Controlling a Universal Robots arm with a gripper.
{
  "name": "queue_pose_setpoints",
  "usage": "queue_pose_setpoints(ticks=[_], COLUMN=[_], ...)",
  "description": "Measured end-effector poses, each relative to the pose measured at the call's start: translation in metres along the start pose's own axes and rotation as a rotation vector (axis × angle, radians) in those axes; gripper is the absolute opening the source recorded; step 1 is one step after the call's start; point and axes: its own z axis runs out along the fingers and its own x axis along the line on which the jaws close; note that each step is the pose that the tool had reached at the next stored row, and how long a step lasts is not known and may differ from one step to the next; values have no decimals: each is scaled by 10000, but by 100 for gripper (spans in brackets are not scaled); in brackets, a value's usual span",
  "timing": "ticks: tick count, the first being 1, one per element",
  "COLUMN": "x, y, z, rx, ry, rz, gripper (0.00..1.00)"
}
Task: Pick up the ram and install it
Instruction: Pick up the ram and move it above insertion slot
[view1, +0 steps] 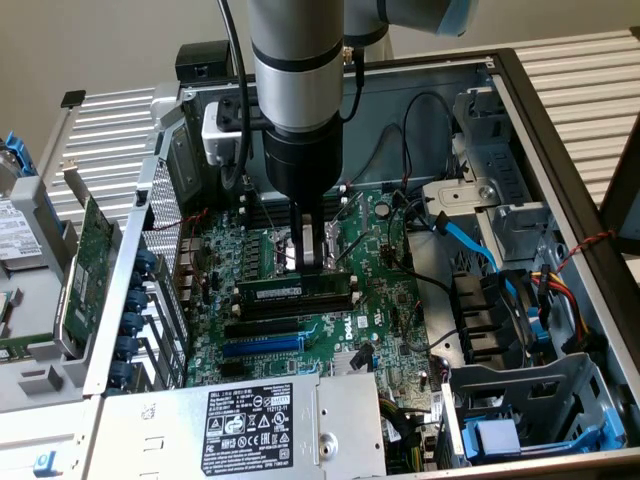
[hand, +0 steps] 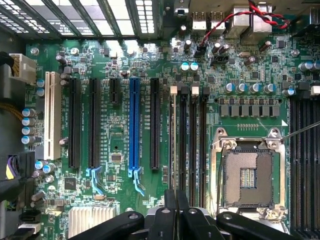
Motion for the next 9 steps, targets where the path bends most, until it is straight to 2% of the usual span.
queue_pose_setpoints(ticks=[9], x=[-5], y=[0], z=[17], rx=[0], ry=[1], rz=[1], gripper=[12])
